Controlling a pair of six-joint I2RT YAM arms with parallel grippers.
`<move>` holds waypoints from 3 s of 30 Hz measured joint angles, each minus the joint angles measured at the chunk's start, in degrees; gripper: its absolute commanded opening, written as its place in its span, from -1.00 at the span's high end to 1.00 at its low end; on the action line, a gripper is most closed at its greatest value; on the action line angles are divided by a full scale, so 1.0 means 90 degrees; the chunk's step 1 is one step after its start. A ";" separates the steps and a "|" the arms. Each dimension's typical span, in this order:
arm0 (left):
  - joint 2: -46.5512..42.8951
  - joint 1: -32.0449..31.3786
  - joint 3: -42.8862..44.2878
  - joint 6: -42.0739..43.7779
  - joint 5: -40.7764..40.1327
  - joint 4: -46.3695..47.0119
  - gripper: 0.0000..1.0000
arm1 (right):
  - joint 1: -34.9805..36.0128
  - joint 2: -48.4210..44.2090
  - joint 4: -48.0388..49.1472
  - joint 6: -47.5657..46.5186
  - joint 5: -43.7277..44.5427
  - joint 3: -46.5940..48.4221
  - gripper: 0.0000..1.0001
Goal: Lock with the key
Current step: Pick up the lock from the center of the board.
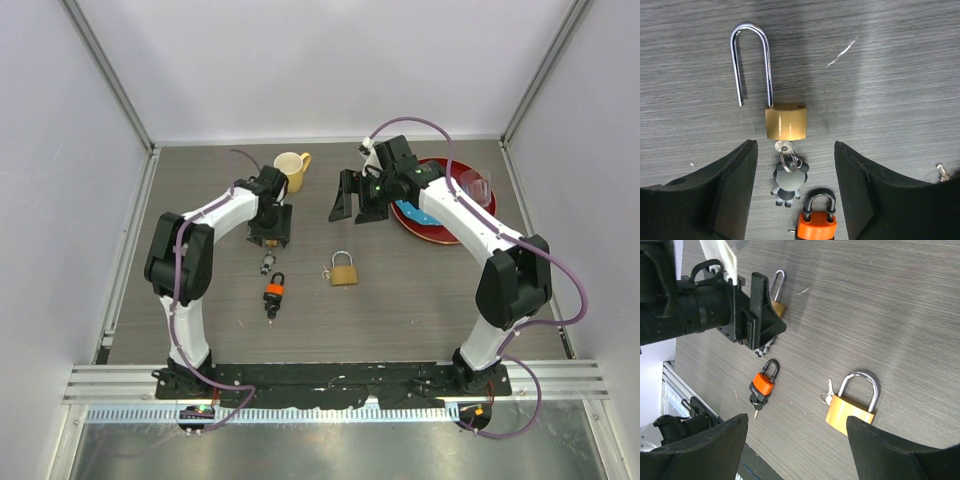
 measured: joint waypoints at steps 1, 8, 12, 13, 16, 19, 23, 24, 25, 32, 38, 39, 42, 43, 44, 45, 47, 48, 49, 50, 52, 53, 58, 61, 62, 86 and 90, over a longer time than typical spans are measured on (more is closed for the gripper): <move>0.0061 0.0000 0.0000 0.0007 0.0002 0.0005 -0.29 | 0.0000 -0.0015 -0.0005 0.0000 -0.0002 -0.0012 -0.70; 0.0287 0.0007 -0.0002 0.0056 -0.0002 0.0121 -0.26 | -0.0015 -0.0036 -0.0005 -0.0010 -0.0046 -0.0017 -0.69; 0.0299 0.0046 -0.0002 0.0092 -0.0024 0.0204 -0.22 | -0.0015 -0.0036 -0.0005 -0.0017 -0.0051 -0.0017 -0.69; 0.0299 0.0058 -0.0002 0.0092 -0.0027 0.0236 -0.21 | -0.0015 -0.0036 -0.0005 -0.0017 -0.0051 -0.0017 -0.69; 0.0318 0.0114 -0.0002 0.0090 -0.0068 0.0330 -0.12 | -0.0015 -0.0036 -0.0005 -0.0019 -0.0051 -0.0017 -0.69; 0.0355 0.0163 0.0024 0.0095 -0.0102 0.0357 0.11 | -0.0032 -0.0036 -0.0005 -0.0019 -0.0051 -0.0017 -0.68; 0.0425 0.0214 0.0114 0.0126 -0.0097 0.0367 0.67 | -0.0041 -0.0036 -0.0005 -0.0019 -0.0051 -0.0017 -0.68; 0.0427 0.0219 0.0117 0.0109 -0.0053 0.0369 0.78 | -0.0041 -0.0036 -0.0005 -0.0019 -0.0051 -0.0017 -0.69; 0.0427 0.0221 0.0121 0.0109 -0.0022 0.0381 1.00 | -0.0041 -0.0036 -0.0005 -0.0019 -0.0051 -0.0017 -0.68; 0.0427 0.0219 0.0187 0.0180 0.0095 0.0359 1.00 | -0.0041 -0.0036 -0.0005 -0.0019 -0.0066 -0.0017 -0.69; 0.0131 0.0223 0.0185 0.0192 0.0301 0.0226 1.00 | -0.0041 -0.0036 -0.0053 -0.0019 -0.0155 0.0109 -0.69; -0.0015 0.0223 0.0185 0.0192 0.0362 0.0165 1.00 | -0.0041 -0.0036 -0.0056 -0.0019 -0.0197 0.0163 -0.69; -0.0610 0.0219 0.0214 0.0189 0.0578 -0.0032 1.00 | -0.0041 -0.0036 -0.0063 -0.0022 -0.0316 0.0357 -0.69; -0.0840 0.0216 0.0233 0.0187 0.0687 -0.0085 1.00 | -0.0041 -0.0036 -0.0070 -0.0019 -0.0355 0.0410 -0.70; -0.1037 0.0211 0.0238 0.0182 0.0770 -0.0107 1.00 | -0.0044 -0.0036 -0.0083 -0.0019 -0.0408 0.0495 -0.69; -0.1290 0.0199 0.0243 0.0170 0.0908 -0.0143 1.00 | -0.0053 -0.0036 -0.0083 -0.0022 -0.0464 0.0563 -0.69; -0.1778 0.0180 0.0245 0.0141 0.1180 -0.0182 1.00 | -0.0080 -0.0036 -0.0095 -0.0019 -0.0605 0.0692 -0.70; -0.2006 0.0158 0.0245 0.0129 0.1316 -0.0202 1.00 | -0.0092 -0.0036 -0.0090 -0.0017 -0.0685 0.0755 -0.71; -0.2171 0.0134 0.0245 0.0112 0.1440 -0.0214 1.00 | -0.0104 -0.0036 -0.0087 -0.0012 -0.0784 0.0814 -0.71; -0.2365 0.0114 0.0243 0.0085 0.1613 -0.0214 1.00 | -0.0129 -0.0036 -0.0049 -0.0005 -0.0899 0.0848 -0.74; -0.2739 0.0075 0.0240 -0.0034 0.1967 -0.0223 1.00 | -0.0182 -0.0039 0.0095 0.0078 -0.1158 0.0867 -0.75; -0.2909 0.0063 0.0238 -0.0068 0.2169 -0.0226 1.00 | -0.0214 -0.0039 0.0185 0.0121 -0.1302 0.0865 -0.75; -0.3500 0.0032 0.0216 -0.0459 0.3160 -0.0182 1.00 | -0.0294 -0.0068 0.0991 0.0571 -0.2008 0.0780 -0.75; -0.3687 0.0017 0.0202 -0.0709 0.3655 -0.0112 1.00 | -0.0308 -0.0138 0.1639 0.0998 -0.2404 0.0646 -0.75; -0.3721 0.0005 0.0197 -0.0775 0.3767 -0.0070 1.00 | -0.0306 -0.0151 0.1841 0.1137 -0.2516 0.0617 -0.75; -0.3701 -0.0046 0.0432 -0.1562 0.4903 0.0551 1.00 | -0.0012 -0.0243 0.4255 0.2907 -0.3364 0.0063 -0.17; -0.3704 -0.0046 0.0435 -0.1581 0.4937 0.0585 1.00 | 0.0019 -0.0243 0.4537 0.3111 -0.3427 0.0061 0.31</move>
